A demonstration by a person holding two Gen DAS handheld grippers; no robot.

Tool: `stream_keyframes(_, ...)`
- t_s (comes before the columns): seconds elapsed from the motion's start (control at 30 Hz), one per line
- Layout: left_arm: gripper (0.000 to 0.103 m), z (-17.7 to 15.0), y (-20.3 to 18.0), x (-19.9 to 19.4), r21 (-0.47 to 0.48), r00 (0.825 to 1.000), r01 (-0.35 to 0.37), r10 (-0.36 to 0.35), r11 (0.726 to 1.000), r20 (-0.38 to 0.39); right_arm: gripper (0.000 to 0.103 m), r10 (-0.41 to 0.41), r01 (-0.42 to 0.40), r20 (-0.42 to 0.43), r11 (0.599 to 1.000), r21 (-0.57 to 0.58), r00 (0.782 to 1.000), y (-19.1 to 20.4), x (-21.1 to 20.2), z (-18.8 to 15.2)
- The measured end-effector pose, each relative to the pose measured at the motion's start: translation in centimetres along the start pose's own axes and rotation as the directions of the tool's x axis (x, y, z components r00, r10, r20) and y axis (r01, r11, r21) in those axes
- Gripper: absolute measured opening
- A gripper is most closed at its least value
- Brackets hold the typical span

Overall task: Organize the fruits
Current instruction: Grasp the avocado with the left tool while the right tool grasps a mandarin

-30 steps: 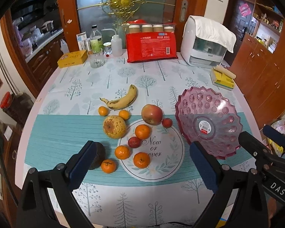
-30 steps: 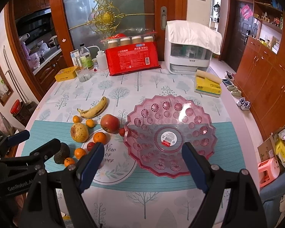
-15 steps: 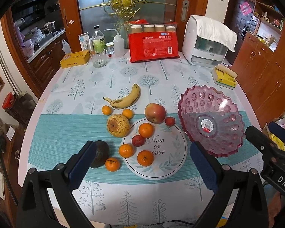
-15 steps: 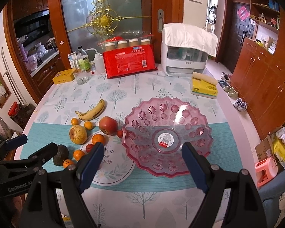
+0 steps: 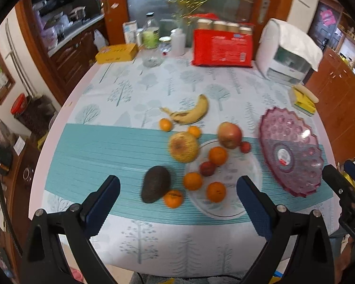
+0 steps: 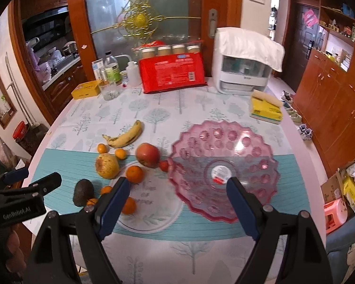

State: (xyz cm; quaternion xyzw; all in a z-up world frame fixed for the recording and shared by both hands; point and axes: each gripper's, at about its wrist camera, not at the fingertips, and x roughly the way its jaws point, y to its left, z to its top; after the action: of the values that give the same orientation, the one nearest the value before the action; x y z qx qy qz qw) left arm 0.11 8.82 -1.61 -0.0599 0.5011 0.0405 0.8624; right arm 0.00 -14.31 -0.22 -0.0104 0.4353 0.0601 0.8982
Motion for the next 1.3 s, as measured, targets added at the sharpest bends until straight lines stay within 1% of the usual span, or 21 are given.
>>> stream_keyframes(0.1,0.098,0.1,2.8,1.3,-0.018,1.0,-0.006,0.006,1.0,-0.003,0.084,0.038,-0.038,-0.016,0.998,-0.042,0.999,2.1,1.7,0.0)
stream_keyframes(0.17,0.098,-0.1,4.5,2.4,-0.009,1.0,-0.021,0.021,1.0,0.015,0.084,0.035,-0.036,-0.017,0.997,-0.064,0.999,3.3,2.8,-0.3)
stream_keyframes(0.23,0.098,-0.3,5.8,3.8,0.031,0.999,-0.035,0.035,0.999,0.015,0.084,0.038,-0.04,-0.025,0.996,-0.084,0.999,4.5,4.1,-0.8)
stream_keyframes(0.33,0.098,-0.9,7.3,6.7,0.083,0.999,-0.036,0.038,0.996,-0.024,0.083,0.045,-0.051,-0.07,0.995,-0.09,0.997,6.0,6.7,-1.8)
stream_keyframes(0.37,0.098,-1.1,7.8,7.7,0.088,0.999,-0.02,0.023,0.996,-0.04,0.081,0.046,-0.055,-0.096,0.994,-0.09,0.994,6.4,7.7,-2.4)
stream_keyframes(0.43,0.098,-1.5,8.8,9.9,0.08,0.996,0.021,-0.014,0.997,-0.082,0.071,0.057,-0.071,-0.16,0.994,-0.083,0.985,7.0,10.0,-3.6)
stream_keyframes(0.5,0.098,-2.1,9.4,11.9,0.075,0.991,0.064,-0.054,0.995,-0.122,0.068,0.069,-0.083,-0.211,0.995,-0.058,0.975,7.2,11.6,-4.7)
stream_keyframes(0.53,0.098,-2.3,9.7,13.0,0.072,0.984,0.102,-0.09,0.992,-0.151,0.068,0.073,-0.086,-0.226,0.995,-0.047,0.971,7.3,12.2,-5.2)
stream_keyframes(0.57,0.098,-2.5,9.9,13.5,0.066,0.98,0.125,-0.112,0.99,-0.166,0.068,0.077,-0.089,-0.242,0.995,-0.038,0.967,7.4,12.9,-5.7)
stream_keyframes(0.63,0.097,-2.7,9.8,14.5,0.057,0.969,0.171,-0.157,0.984,-0.192,0.068,0.095,-0.104,-0.275,0.994,-0.017,0.957,7.4,14.1,-6.6)
stream_keyframes(0.7,0.097,-2.8,9.5,15.2,0.064,0.958,0.212,-0.194,0.975,-0.21,0.068,0.119,-0.12,-0.283,0.993,0.011,0.952,7.4,15.0,-7.3)
stream_keyframes(0.9,0.097,-2.3,6.9,17.5,0.086,0.931,0.277,-0.245,0.957,-0.272,0.068,0.132,-0.13,-0.297,0.991,0.026,0.946,8.0,17.0,-7.9)
stream_keyframes(0.97,0.093,-2.2,6.2,18.0,0.09,0.926,0.283,-0.248,0.955,-0.284,0.068,0.128,-0.129,-0.298,0.992,0.017,0.946,8.3,17.5,-8.1)
stream_keyframes(1.0,0.089,-2.1,5.9,18.2,0.094,0.924,0.284,-0.246,0.954,-0.292,0.068,0.126,-0.128,-0.301,0.992,0.012,0.945,8.5,17.8,-8.2)
stream_keyframes(1.07,0.085,-1.8,5.5,18.9,0.095,0.921,0.277,-0.237,0.956,-0.308,0.068,0.12,-0.124,-0.306,0.992,0.006,0.944,8.8,18.3,-8.2)
stream_keyframes(1.2,0.075,-1.7,5.1,20.1,0.076,0.912,0.271,-0.231,0.96,-0.338,0.068,0.11,-0.119,-0.299,0.993,-0.01,0.948,9.2,18.6,-8.3)
stream_keyframes(1.3,0.071,-1.7,5.0,20.8,0.067,0.908,0.26,-0.22,0.963,-0.356,0.065,0.097,-0.11,-0.296,0.994,-0.028,0.95,9.4,18.9,-8.3)
